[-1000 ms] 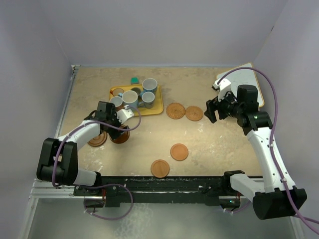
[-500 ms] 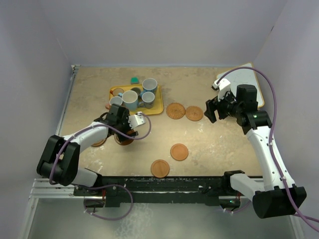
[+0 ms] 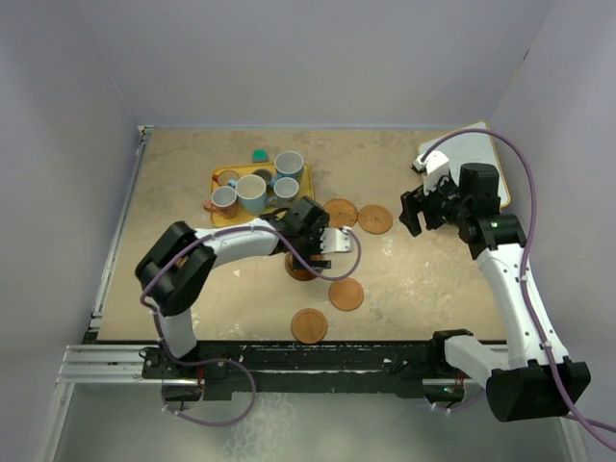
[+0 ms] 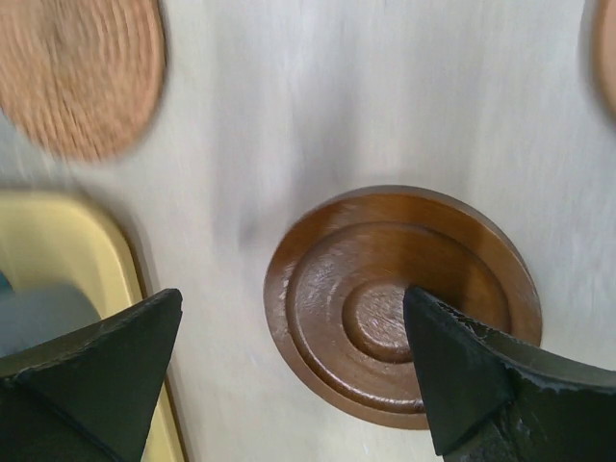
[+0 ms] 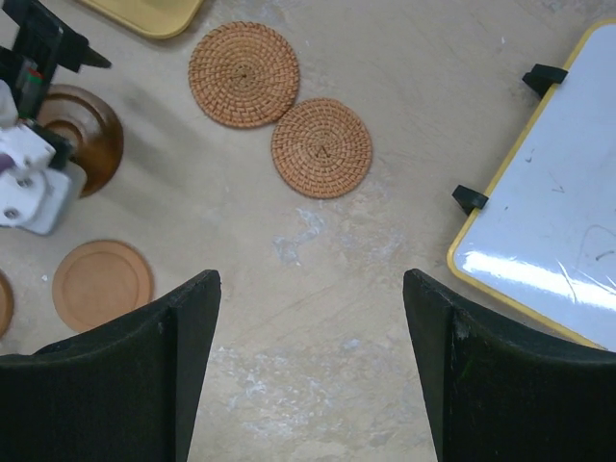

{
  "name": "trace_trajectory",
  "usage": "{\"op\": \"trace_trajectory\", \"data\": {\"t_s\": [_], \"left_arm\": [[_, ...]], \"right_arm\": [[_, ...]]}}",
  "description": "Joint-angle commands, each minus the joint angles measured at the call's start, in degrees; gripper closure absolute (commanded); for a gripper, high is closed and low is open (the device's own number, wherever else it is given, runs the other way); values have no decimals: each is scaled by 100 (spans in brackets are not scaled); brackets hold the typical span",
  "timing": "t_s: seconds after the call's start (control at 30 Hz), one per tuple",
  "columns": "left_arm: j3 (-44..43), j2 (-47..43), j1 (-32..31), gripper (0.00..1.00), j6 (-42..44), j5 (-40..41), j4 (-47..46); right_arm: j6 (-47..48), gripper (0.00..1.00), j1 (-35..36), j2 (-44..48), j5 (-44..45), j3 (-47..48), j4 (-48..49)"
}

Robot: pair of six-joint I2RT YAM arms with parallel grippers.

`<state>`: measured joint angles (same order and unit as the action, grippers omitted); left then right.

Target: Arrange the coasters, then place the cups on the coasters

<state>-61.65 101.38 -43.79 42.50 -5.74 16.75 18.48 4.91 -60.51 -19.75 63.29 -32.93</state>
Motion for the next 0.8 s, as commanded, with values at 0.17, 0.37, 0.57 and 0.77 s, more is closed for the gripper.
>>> {"op": "trace_trajectory", "data": {"t_s": [0.17, 0.37, 0.57, 0.77], "left_arm": [[-2125, 1963, -676, 6, -487, -394, 20], [-3077, 2665, -1016, 5, -703, -767, 127], [-4100, 3309, -1044, 5, -1454, -1074, 161], [-4623, 3647, -947, 5, -1788, -739, 61]], "right_arm": [[-91, 21, -375, 190, 212, 74, 190], [-358, 21, -394, 155, 492, 76, 151], [-555, 21, -435, 218, 947, 63, 267], [-655, 21, -488, 350, 1102, 48, 346]]}}
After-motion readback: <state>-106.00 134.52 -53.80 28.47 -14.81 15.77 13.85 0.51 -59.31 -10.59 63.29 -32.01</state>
